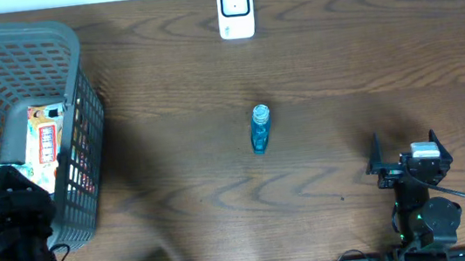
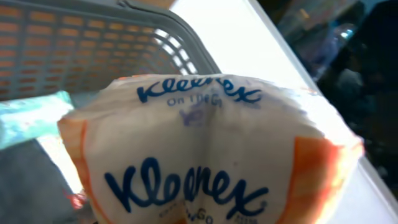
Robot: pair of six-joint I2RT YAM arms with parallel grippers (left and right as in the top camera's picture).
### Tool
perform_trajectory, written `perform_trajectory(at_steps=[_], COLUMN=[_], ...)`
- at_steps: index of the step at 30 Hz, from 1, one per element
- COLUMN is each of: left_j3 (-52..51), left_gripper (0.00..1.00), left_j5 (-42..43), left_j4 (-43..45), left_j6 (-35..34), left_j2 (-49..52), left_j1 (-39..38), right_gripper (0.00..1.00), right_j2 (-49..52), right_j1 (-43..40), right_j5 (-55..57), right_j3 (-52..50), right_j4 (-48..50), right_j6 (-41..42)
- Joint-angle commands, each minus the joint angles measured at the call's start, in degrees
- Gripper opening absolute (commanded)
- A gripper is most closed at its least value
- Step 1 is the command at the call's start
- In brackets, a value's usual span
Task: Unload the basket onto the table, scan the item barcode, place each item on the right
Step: 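Reach the left gripper into the basket and grasp the Kleenex pack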
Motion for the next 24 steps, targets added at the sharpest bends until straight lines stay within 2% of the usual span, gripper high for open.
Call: perform_trajectory(at_steps=[1, 6, 8, 11, 24], left_j3=[0.85, 0.85, 0.83, 0.83, 0.0], left_gripper=[0.4, 0.4, 0.4, 0.4, 0.4], left_j5=[8.87, 14.95, 21.14, 25.57, 36.09], left_j4=[1.18, 3.23, 5.07, 5.84, 5.66], left_j6=[-2.73, -4.33, -5.46, -5.62, -5.57], left_j2=[0.11, 0.09, 0.09, 0.11, 0.11], left_j1=[-0.07, -0.07, -0.07, -0.07, -0.09], right_gripper=[0.99, 0.99, 0.99, 0.99, 0.99], right_j2=[-0.2, -0.2, -0.2, -0.2, -0.2], right_j1=[-0.39, -0.39, -0.39, -0.39, -0.39], right_j5=[0.26, 0.26, 0.26, 0.26, 0.26], right_j3=[-0.09, -0.09, -0.09, -0.09, -0.09], right_j4=[-0.15, -0.15, -0.15, -0.15, -0.15], right_j6=[-0.63, -0.61, -0.63, -0.63, -0.63])
